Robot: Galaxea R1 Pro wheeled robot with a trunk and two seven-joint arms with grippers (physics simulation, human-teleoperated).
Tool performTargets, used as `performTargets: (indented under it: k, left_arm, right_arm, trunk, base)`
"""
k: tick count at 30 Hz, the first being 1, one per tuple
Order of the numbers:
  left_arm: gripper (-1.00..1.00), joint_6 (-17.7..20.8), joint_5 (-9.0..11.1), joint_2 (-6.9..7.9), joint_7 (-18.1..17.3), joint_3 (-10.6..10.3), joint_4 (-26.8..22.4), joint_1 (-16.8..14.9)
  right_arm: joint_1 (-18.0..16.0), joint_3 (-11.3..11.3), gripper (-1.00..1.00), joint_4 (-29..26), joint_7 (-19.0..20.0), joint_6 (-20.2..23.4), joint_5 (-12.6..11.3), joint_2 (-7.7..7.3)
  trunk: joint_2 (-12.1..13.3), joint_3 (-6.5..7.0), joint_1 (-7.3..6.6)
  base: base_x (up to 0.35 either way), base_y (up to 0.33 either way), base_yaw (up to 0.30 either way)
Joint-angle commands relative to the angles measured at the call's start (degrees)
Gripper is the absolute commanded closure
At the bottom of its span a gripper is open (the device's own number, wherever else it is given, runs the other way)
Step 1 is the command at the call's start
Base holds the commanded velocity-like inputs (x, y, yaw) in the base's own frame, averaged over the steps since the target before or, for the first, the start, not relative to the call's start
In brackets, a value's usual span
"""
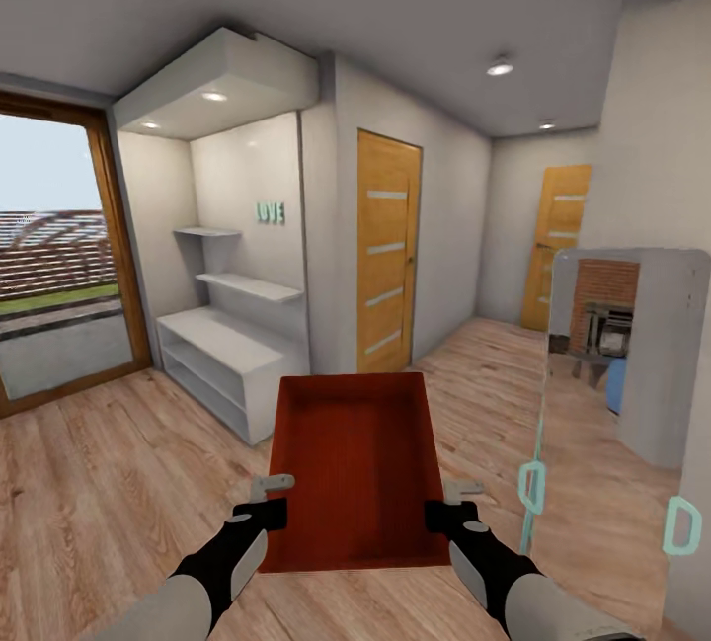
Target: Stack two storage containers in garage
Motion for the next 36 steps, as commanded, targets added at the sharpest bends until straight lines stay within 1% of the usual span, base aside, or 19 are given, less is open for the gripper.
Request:
performTargets:
  k: [1, 36]
  left_arm:
    - [1.00, -0.8, -0.7, 1.27, 1.5, 0.9, -0.9, 0.0]
    - [1.00, -0.8, -0.7, 1.27, 1.5, 0.9, -0.9, 0.0]
  right_arm:
    - [0.0, 0.1, 1.00, 0.2, -0.5, -0.2, -0.6, -0.21]
    - [0.0, 0.0, 1.00, 0.2, -0.6, -0.2, -0.7, -0.02]
  trunk:
    - [0.0, -0.03, 0.05]
    - [0.0, -0.03, 0.05]
  base:
    - [0.322, 0.000, 0.000]
    - [0.322, 0.000, 0.000]
